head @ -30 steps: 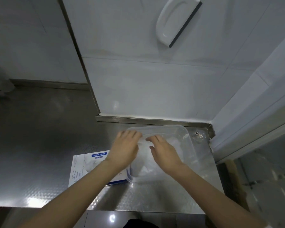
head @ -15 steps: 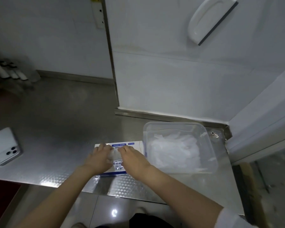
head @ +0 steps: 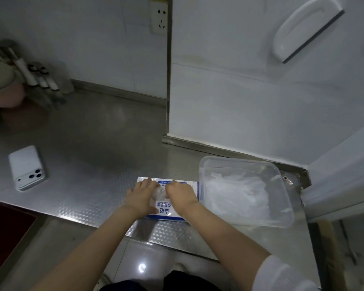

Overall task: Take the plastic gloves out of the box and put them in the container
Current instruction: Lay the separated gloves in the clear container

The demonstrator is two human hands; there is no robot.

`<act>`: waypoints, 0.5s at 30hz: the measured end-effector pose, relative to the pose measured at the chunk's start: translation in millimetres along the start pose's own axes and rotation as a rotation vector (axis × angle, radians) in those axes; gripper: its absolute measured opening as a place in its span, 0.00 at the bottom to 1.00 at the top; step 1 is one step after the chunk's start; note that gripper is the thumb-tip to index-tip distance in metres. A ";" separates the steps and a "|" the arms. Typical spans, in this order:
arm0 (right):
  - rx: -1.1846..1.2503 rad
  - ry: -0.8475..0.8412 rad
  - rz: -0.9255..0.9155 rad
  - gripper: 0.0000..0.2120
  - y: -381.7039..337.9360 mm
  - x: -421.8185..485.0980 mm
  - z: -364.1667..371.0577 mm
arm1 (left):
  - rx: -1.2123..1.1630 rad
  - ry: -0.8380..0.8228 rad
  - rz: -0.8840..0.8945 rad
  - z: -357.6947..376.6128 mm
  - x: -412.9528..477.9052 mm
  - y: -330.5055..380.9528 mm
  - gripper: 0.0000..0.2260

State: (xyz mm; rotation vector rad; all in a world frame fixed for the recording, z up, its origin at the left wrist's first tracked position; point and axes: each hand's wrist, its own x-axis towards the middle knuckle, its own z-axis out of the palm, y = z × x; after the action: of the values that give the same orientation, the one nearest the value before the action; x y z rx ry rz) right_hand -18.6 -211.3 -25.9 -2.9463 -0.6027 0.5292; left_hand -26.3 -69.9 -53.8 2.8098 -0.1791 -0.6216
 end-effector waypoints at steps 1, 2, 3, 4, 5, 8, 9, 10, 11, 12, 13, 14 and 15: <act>0.016 -0.001 0.005 0.12 0.4 0.0 -0.4 | 0.000 -0.001 0.005 -0.3 -0.1 -0.2 0.34; 0.037 -0.001 0.015 0.12 0.8 -0.2 -0.9 | 0.002 -0.001 0.011 -0.4 0.0 -0.6 0.34; 0.064 0.004 0.031 0.12 1.3 -0.2 -1.6 | 0.006 -0.001 0.017 -0.7 -0.1 -1.1 0.34; 0.097 0.012 0.052 0.12 2.0 -0.3 -2.6 | 0.007 -0.003 0.019 -0.8 -0.4 -1.5 0.34; 0.132 0.020 0.078 0.11 3.0 0.2 -3.2 | 0.005 -0.007 0.020 -1.1 -0.5 -1.4 0.35; 0.210 0.040 0.178 0.09 6.6 4.5 -4.7 | 0.002 -0.009 0.014 -0.2 0.0 -0.6 0.35; 0.230 0.041 0.208 0.09 7.7 6.4 -4.0 | 0.009 -0.008 0.010 0.1 0.1 0.5 0.36; 0.241 0.042 0.229 0.09 8.1 7.7 -3.4 | 0.016 -0.008 0.005 0.4 0.3 1.2 0.36; 0.243 0.043 0.239 0.09 7.7 8.3 -2.8 | 0.022 -0.009 -0.001 0.7 0.0 1.6 0.36; 0.228 0.053 0.228 0.09 7.4 7.9 -1.6 | 0.025 -0.011 -0.006 1.5 -0.1 1.9 0.36; 0.192 0.078 0.193 0.10 7.1 6.7 0.4 | 0.026 -0.012 -0.009 2.2 -0.4 1.9 0.36; 0.147 0.110 0.140 0.11 7.2 4.4 3.1 | 0.021 -0.012 -0.011 3.3 -0.4 1.5 0.36; 0.109 0.141 0.079 0.13 7.6 1.8 5.5 | 0.012 -0.007 -0.013 4.0 -0.2 1.0 0.36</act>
State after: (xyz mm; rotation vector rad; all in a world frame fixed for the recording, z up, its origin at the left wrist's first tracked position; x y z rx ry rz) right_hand -16.2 -217.5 -32.8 -2.8827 -0.4295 0.3447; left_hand -28.3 -71.7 -56.9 2.8232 -0.1665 -0.6352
